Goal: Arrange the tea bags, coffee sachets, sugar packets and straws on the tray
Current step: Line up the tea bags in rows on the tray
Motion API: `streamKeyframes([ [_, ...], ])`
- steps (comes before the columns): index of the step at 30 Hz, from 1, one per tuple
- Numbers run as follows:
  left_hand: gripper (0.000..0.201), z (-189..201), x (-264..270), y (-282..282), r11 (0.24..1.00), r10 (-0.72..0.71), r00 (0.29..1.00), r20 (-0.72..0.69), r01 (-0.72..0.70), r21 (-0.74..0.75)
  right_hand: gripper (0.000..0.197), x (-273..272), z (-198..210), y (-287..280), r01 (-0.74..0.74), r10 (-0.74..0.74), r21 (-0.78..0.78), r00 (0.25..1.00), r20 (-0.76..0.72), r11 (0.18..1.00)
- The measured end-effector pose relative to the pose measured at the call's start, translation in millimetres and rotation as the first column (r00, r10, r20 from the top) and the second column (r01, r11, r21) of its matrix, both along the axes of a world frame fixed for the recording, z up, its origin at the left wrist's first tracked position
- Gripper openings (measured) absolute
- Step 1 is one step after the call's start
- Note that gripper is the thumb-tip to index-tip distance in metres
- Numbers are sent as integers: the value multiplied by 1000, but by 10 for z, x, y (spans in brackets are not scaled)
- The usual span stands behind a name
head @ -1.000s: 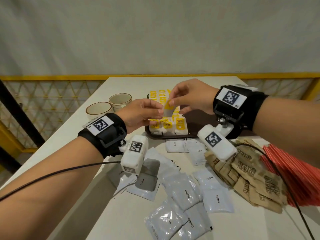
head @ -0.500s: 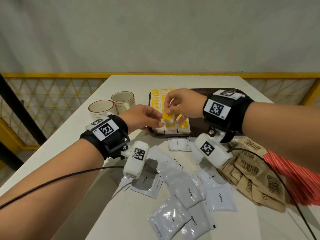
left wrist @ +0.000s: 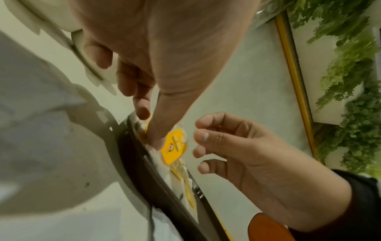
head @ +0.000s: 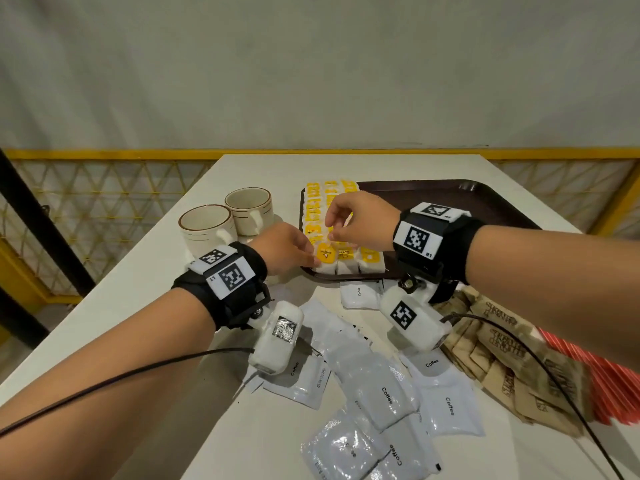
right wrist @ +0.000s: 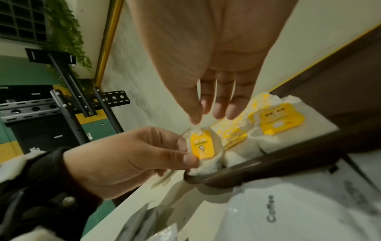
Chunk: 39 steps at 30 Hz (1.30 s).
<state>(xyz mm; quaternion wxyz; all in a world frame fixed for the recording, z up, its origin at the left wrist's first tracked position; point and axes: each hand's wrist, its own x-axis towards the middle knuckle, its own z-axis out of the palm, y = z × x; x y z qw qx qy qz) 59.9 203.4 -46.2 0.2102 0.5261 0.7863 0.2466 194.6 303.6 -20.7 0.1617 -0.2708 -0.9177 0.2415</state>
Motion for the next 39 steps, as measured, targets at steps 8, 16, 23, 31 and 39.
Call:
streamKeyframes([
  [8,21,-3,-32,51,997,65,998,-16,-66,-33,16,96,-18,-109,-199,197,-22,943,269,980],
  [16,13,-3,-75,54,995,95,994,59,-93,-36,29,37,-31,-192,-229,218,-12,905,365,973],
  [23,15,1,-88,109,996,85,996,35,-85,-14,34,-12,-59,-195,-234,206,18,887,414,972],
  [31,13,23,-102,132,994,47,990,-131,-59,-88,33,-24,-101,-206,-254,206,55,876,436,966],
  [39,17,91,-61,175,991,48,960,-274,-79,-104,35,48,-110,-173,-298,264,10,861,434,955],
])
